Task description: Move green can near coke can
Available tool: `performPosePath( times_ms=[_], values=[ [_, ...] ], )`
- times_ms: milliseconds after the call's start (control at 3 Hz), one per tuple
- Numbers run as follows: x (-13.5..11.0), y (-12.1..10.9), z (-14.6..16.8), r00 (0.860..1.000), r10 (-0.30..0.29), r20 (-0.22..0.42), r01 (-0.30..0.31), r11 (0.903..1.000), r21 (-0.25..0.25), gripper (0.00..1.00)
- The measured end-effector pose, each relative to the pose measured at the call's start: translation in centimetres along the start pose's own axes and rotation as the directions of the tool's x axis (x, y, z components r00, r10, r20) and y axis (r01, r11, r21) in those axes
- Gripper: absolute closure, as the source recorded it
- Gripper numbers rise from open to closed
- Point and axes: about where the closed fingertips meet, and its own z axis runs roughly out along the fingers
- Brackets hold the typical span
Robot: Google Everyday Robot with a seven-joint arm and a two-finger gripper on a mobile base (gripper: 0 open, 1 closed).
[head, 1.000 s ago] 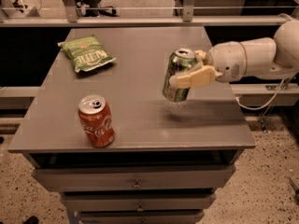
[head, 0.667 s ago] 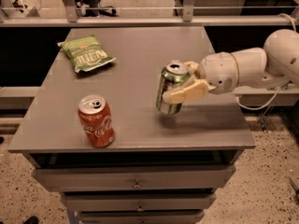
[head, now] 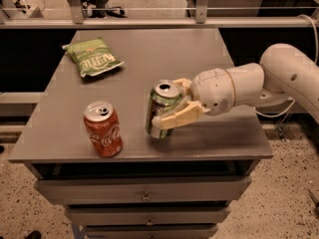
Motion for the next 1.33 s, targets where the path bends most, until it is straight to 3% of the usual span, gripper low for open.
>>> performPosePath(
  times_ms=[333,667,1333],
  values=[
    [0.0,0.3,2.1,0.999,-0.035,0.02,0.035,0.9994,-0.001,1.0],
    [0.6,-0.2,3.4,0.997,-0.076,0.018,0.076,0.997,0.009,0.82],
    [1.2,-0.9,4.7,0.993,-0.118,0.004,0.117,0.993,0.014,0.36]
  ],
)
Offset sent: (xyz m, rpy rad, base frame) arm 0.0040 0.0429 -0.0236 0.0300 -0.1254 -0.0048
